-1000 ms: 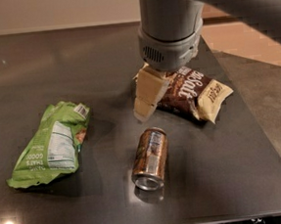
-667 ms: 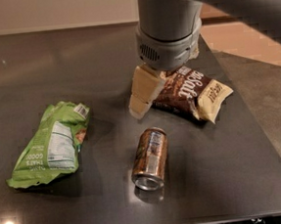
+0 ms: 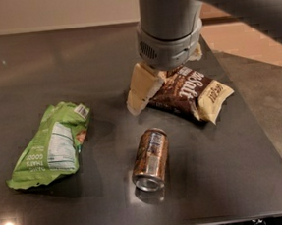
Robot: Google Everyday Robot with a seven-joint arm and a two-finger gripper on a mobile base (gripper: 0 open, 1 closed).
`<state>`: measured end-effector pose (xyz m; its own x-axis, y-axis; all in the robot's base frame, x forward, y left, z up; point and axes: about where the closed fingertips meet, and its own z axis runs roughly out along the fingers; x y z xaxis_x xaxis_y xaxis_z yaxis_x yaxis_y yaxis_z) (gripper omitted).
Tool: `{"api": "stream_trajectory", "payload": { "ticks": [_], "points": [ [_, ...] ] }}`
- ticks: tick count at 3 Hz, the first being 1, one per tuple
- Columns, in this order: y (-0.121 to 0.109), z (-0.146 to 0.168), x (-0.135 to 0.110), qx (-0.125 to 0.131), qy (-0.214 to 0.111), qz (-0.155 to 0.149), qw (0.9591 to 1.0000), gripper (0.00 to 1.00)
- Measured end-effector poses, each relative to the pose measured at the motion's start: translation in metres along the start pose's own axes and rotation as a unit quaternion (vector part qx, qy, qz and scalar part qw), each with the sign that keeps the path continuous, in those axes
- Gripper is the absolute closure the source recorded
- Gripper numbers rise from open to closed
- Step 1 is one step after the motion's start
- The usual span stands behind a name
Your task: Place orange can upright
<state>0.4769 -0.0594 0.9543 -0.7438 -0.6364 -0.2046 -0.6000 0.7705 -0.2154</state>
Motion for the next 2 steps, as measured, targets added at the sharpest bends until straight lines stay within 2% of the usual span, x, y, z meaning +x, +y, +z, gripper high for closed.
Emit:
{"api": "stream_trajectory", "payload": {
  "ticks": [1, 2],
  "points": [
    [0.009, 0.009, -0.002, -0.014, 0.015, 0.086, 0.9961, 0.00],
    [0.024, 0.017, 0.001, -0.030, 0.033, 0.162, 0.9857, 0.00]
  ]
}}
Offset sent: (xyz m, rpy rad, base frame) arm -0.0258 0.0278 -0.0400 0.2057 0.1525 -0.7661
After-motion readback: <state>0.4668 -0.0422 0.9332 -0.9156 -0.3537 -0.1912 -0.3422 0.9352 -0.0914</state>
